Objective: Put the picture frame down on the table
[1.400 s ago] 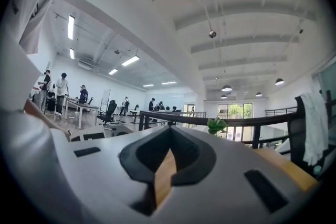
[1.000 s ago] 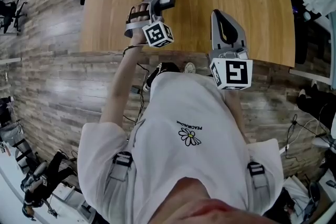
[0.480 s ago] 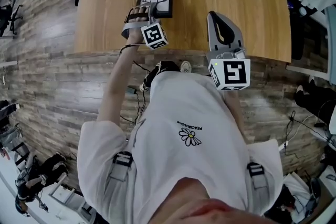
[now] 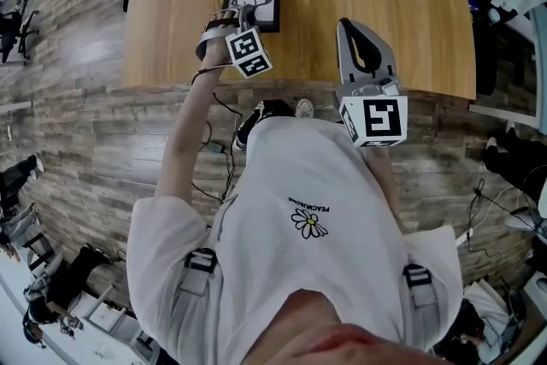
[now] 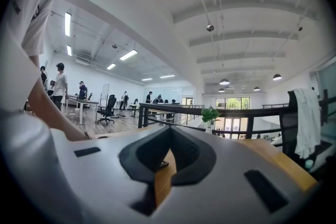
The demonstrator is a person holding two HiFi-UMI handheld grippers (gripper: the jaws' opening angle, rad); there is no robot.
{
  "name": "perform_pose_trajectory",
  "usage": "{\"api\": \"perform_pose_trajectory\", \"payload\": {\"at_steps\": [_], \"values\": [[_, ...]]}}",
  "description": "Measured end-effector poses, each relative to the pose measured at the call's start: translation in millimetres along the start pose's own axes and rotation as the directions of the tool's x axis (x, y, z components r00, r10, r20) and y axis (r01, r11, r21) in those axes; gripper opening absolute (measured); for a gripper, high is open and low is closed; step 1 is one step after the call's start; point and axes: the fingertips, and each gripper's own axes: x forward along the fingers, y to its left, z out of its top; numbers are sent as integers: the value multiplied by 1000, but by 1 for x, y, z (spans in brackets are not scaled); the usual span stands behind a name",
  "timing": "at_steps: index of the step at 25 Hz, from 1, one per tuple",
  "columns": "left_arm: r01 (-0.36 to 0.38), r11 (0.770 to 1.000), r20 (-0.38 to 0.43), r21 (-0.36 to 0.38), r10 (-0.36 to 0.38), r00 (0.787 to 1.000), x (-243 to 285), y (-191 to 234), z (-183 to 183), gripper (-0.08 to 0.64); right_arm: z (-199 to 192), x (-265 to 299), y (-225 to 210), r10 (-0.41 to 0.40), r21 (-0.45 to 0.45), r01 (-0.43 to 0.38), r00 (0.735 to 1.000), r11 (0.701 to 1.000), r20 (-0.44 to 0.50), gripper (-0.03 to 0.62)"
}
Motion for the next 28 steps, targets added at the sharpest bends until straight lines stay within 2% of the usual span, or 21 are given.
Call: {"api": "perform_pose_trajectory", "payload": {"at_steps": [3,7,11,15,17,20,23,24,25,28], "values": [[133,991,-37,14,-132,991,4,-20,0,268,-2,-1,2,7,-3,-7,1000,1000,-4,9],[286,958,-23,-28,-287,958,2,-31,1,319,-4,-2,7,18,2,-18,1000,1000,-7,9],[437,899,-15,-30,-438,899,-6,-37,0,347,-6,-2,11,29,1,-29,999,1000,-14,9],[568,819,8,-79,-569,822,-7,-42,2,371,-11,-2,12,43,7,-43,998,999,-34,9],[608,790,-21,-81,-611,791,-4,-47,1,376,-13,-3,14,48,5,-48,998,999,-45,9],[619,783,-102,-49,-621,777,0,-53,-6,379,-16,-5,18,52,7,-52,997,999,-54,9],[656,749,-93,-94,-663,743,-2,-57,-5,377,-21,-7,22,61,10,-61,996,998,-64,9],[659,744,-73,-112,-668,741,-3,-55,-1,377,-22,-8,23,65,9,-65,996,998,-68,9],[651,749,-53,-120,-660,749,-4,-51,2,376,-23,-8,25,68,8,-68,995,998,-71,9],[589,799,32,-119,-590,807,-12,-26,16,376,-22,-8,30,80,16,-79,995,997,-59,9]]}}
